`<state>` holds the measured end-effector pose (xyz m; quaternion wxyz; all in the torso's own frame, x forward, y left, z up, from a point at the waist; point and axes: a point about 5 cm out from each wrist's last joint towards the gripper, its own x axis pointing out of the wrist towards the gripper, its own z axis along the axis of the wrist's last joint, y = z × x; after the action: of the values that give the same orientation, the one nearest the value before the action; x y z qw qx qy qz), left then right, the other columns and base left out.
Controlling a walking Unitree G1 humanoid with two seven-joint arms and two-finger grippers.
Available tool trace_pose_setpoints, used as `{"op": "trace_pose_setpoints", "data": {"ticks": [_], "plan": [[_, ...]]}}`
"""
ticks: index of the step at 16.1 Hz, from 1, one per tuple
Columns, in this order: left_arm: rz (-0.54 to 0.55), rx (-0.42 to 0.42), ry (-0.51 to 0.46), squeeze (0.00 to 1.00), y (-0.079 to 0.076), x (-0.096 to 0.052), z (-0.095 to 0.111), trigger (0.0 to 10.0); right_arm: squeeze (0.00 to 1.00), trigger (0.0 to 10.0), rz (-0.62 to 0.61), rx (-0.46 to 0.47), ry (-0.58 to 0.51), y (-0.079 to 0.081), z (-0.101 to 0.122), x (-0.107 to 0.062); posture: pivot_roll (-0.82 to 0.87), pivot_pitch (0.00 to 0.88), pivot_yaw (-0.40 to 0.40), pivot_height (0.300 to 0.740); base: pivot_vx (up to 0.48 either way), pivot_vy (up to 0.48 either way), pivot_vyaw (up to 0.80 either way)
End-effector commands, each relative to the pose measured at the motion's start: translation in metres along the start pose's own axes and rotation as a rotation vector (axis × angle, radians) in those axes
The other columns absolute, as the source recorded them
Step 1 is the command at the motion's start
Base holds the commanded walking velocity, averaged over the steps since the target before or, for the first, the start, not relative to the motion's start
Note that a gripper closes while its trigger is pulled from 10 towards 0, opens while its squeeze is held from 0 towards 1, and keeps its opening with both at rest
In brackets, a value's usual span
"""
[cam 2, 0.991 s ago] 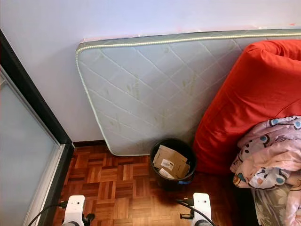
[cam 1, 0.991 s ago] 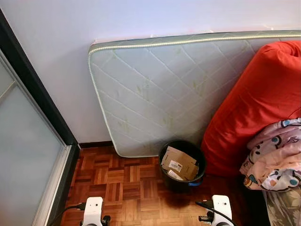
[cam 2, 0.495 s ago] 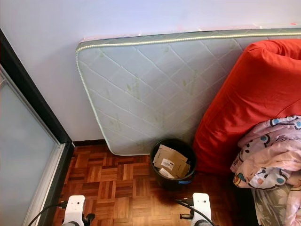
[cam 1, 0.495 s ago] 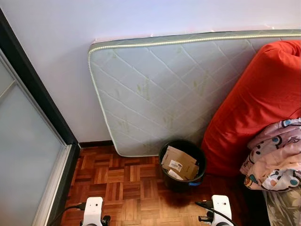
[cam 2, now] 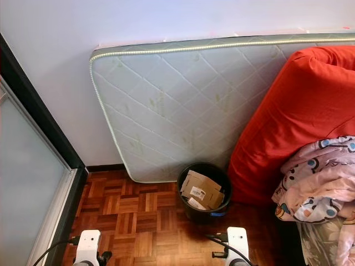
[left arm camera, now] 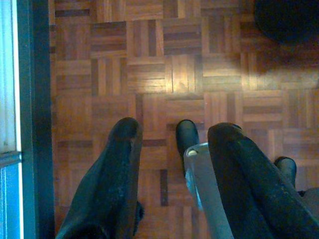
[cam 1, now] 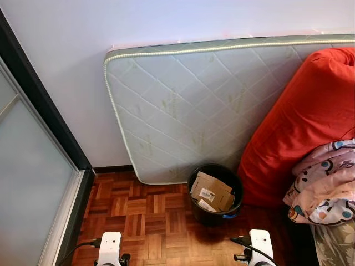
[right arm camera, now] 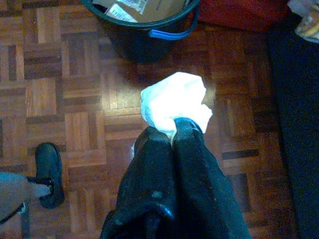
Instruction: Clean up the room
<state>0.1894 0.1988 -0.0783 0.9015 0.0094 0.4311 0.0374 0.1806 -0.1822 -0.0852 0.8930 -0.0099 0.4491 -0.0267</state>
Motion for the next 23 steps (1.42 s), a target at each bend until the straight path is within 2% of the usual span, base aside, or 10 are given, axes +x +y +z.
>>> {"op": "trace_pose_setpoints", "data": {"ticks": [1, 4, 5, 11, 13, 17, 23], "plan": [[0.012, -0.011, 0.026, 0.00, 0.0025, -0.0010, -0.0055, 10.0, 0.00, 10.0, 0.011, -0.019, 0.003, 0.0030, -0.0014, -0.0002, -0.01, 0.009, 0.034, 0.740, 0.259, 0.000, 0.00], [0.012, -0.012, 0.025, 0.00, 0.0025, -0.0010, -0.0054, 10.0, 0.00, 10.0, 0.011, -0.021, -0.004, 0.0035, -0.0001, 0.0000, -0.01, 0.010, 0.033, 0.740, 0.261, 0.000, 0.53], [0.012, -0.011, 0.025, 0.00, 0.0025, -0.0009, -0.0053, 10.0, 0.00, 10.0, 0.002, 0.008, -0.006, 0.0024, 0.0007, 0.0002, -0.01, 0.010, 0.033, 0.740, 0.262, 0.000, 0.00], [0.012, -0.010, 0.025, 0.00, 0.0028, -0.0009, -0.0050, 10.0, 0.00, 10.0, 0.009, 0.024, -0.019, 0.0033, 0.0021, 0.0002, -0.01, 0.010, 0.034, 0.740, 0.263, 0.000, 0.00], [0.013, -0.010, 0.025, 0.00, 0.0030, -0.0009, -0.0051, 10.0, 0.00, 10.0, 0.015, -0.006, -0.017, 0.0041, 0.0029, 0.0005, -0.01, 0.010, 0.034, 0.740, 0.264, 0.000, 0.00], [0.013, -0.011, 0.025, 0.00, 0.0027, -0.0009, -0.0050, 10.0, 0.00, 10.0, 0.013, -0.006, -0.015, 0.0033, 0.0024, 0.0004, -0.01, 0.012, 0.033, 0.740, 0.263, 0.000, 0.69], [0.012, -0.013, 0.025, 0.00, 0.0023, -0.0009, -0.0051, 10.0, 0.00, 10.0, -0.008, 0.036, -0.020, 0.0009, 0.0039, 0.0006, -0.01, 0.012, 0.032, 0.740, 0.263, 0.000, 0.00]]}}
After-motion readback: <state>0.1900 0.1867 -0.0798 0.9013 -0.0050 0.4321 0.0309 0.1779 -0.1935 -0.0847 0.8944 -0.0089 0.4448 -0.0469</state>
